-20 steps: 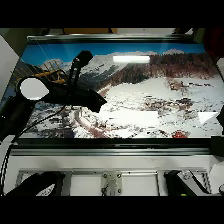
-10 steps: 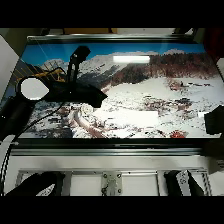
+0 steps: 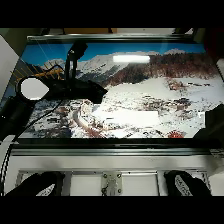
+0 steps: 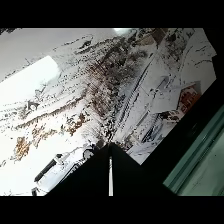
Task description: Fold the clothes and pants, and hang the long-sleeved shirts on hangers.
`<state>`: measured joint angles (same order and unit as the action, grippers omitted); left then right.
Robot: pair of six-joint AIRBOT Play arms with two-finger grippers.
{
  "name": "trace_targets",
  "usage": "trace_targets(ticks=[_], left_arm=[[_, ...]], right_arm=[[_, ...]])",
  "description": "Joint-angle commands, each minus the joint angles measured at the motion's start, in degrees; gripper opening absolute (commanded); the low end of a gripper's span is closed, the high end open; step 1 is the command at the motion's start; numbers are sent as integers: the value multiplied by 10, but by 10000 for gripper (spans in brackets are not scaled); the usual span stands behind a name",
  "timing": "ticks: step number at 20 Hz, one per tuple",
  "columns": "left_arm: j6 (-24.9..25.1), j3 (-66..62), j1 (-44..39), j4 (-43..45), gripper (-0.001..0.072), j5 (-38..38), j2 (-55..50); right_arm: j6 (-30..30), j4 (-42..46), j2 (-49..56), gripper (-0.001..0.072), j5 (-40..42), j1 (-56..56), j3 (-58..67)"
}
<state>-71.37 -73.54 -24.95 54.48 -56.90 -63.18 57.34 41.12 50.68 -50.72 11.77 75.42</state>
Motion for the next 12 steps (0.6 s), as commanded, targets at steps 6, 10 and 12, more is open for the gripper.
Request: trace_targets(ticks=[6, 10, 12], left_arm=[[-22, 1, 28, -5, 12, 11, -9], [-22, 1, 59, -5, 12, 3, -10], [-22, 1, 66, -5, 12, 3, -10]], right_arm=[[-36, -2, 134, 451, -168, -306, -98], [-36, -3, 162, 443, -168, -329, -98], [-36, -2, 162, 256, -169, -329, -98]])
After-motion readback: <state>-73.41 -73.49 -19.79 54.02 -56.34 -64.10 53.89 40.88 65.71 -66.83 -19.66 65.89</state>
